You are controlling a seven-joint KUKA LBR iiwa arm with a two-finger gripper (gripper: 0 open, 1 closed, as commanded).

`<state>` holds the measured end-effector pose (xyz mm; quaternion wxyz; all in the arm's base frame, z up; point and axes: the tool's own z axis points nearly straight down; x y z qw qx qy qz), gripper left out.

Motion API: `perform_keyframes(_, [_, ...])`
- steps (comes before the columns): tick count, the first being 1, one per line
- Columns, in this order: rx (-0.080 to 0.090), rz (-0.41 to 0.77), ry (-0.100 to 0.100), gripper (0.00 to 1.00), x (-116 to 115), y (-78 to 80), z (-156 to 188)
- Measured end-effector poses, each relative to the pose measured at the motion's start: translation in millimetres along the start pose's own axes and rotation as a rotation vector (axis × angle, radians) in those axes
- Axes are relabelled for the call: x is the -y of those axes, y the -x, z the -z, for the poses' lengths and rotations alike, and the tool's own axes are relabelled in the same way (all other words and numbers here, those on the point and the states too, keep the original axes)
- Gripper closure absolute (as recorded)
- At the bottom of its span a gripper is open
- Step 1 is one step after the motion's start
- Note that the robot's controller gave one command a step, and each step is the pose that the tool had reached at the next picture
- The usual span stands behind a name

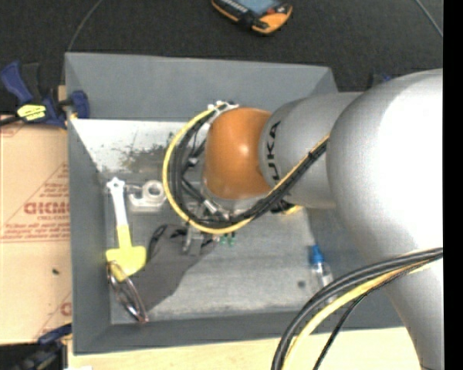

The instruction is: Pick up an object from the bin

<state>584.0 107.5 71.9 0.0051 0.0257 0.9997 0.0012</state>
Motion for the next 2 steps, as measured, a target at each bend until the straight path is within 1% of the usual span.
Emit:
perform_keyframes(1, [0.000, 0.000, 0.000, 1.00, 0.0, 0.0, 0.0])
perform_keyframes(2, [-0.003, -0.001, -0.001, 1.00, 0.3, -1.1, 3.4])
